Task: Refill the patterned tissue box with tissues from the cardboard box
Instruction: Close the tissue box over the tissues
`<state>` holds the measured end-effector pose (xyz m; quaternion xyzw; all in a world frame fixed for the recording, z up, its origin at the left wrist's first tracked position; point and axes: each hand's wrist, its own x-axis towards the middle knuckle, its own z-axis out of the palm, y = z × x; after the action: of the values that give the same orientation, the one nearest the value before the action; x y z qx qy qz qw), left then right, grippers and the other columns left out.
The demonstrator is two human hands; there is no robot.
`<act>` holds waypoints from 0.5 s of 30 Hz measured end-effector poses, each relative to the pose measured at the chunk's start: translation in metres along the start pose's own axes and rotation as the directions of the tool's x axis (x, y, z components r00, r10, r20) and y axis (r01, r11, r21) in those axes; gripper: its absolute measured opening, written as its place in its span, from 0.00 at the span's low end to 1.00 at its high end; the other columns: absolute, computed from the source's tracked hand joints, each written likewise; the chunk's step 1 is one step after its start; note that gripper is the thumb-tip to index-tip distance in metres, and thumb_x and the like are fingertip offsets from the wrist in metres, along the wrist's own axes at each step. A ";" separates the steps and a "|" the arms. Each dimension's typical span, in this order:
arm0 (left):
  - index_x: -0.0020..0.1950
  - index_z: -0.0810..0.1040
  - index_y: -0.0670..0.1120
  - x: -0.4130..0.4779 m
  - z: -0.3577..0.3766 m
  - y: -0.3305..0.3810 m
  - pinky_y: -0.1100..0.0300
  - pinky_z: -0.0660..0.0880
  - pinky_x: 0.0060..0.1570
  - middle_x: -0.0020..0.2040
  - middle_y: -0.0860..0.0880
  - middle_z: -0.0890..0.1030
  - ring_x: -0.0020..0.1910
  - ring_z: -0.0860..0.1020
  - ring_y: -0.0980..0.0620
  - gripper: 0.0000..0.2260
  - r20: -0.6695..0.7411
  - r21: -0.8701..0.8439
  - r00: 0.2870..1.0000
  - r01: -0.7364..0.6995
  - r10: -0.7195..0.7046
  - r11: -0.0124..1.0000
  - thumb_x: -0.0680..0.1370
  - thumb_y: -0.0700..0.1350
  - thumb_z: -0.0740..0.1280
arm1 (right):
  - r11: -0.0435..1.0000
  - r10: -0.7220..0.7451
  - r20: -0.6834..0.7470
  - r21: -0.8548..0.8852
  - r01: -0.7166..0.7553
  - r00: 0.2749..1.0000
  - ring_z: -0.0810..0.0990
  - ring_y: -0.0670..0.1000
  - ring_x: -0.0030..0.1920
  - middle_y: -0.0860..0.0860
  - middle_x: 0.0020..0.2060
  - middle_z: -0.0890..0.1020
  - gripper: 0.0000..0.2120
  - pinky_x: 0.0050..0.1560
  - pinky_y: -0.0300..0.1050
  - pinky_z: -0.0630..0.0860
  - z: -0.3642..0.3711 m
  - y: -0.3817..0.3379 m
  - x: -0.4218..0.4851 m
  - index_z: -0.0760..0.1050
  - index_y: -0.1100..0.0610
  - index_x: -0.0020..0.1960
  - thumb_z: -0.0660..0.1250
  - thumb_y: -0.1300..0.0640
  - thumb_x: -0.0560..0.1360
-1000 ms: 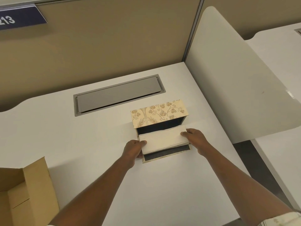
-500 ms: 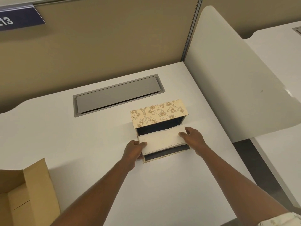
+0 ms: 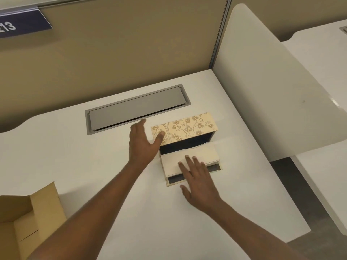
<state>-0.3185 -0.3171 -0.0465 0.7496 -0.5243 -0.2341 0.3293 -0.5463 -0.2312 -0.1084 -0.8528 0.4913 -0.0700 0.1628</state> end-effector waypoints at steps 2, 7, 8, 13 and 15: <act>0.76 0.64 0.47 0.013 -0.001 0.012 0.46 0.72 0.67 0.72 0.45 0.69 0.70 0.69 0.45 0.36 0.087 0.128 0.986 -0.155 0.145 0.980 0.74 0.62 0.69 | 0.999 -0.021 0.048 -0.045 0.023 0.999 0.43 0.60 0.81 0.56 0.82 0.47 0.36 0.78 0.63 0.49 0.009 -0.008 0.001 0.50 0.51 0.82 0.60 0.46 0.79; 0.81 0.55 0.48 0.030 0.009 0.024 0.42 0.58 0.76 0.81 0.44 0.58 0.79 0.56 0.42 0.43 0.370 0.401 0.920 -0.281 0.127 0.872 0.74 0.64 0.69 | 0.991 0.055 0.113 -0.130 -0.040 0.992 0.41 0.66 0.80 0.58 0.81 0.44 0.40 0.75 0.70 0.51 0.020 -0.013 0.009 0.47 0.48 0.82 0.63 0.42 0.77; 0.81 0.55 0.47 0.031 0.011 0.024 0.43 0.59 0.75 0.81 0.44 0.60 0.79 0.57 0.42 0.43 0.405 0.424 0.907 -0.298 0.115 0.855 0.74 0.64 0.69 | 0.989 0.073 0.125 -0.139 -0.055 0.989 0.42 0.67 0.79 0.58 0.81 0.44 0.41 0.75 0.71 0.52 0.021 -0.012 0.011 0.47 0.47 0.82 0.64 0.41 0.76; 0.79 0.61 0.46 0.026 0.012 0.021 0.47 0.70 0.65 0.72 0.44 0.71 0.69 0.69 0.43 0.40 0.460 0.443 0.876 -0.370 0.147 0.816 0.73 0.62 0.71 | 0.984 0.093 0.158 -0.167 -0.067 0.983 0.43 0.70 0.79 0.60 0.81 0.44 0.44 0.74 0.72 0.52 0.025 -0.013 0.013 0.46 0.48 0.82 0.67 0.41 0.74; 0.78 0.61 0.45 0.022 0.011 0.021 0.48 0.71 0.63 0.71 0.44 0.71 0.67 0.70 0.43 0.40 0.452 0.434 0.875 -0.386 0.174 0.814 0.73 0.61 0.71 | 0.983 0.095 0.160 -0.172 -0.067 0.983 0.44 0.70 0.78 0.60 0.81 0.45 0.46 0.73 0.73 0.52 0.025 -0.014 0.014 0.46 0.49 0.82 0.68 0.41 0.74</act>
<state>-0.3319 -0.3451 -0.0384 0.6597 -0.7289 -0.1791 0.0380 -0.5203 -0.2318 -0.1275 -0.8454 0.5144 0.0496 0.1348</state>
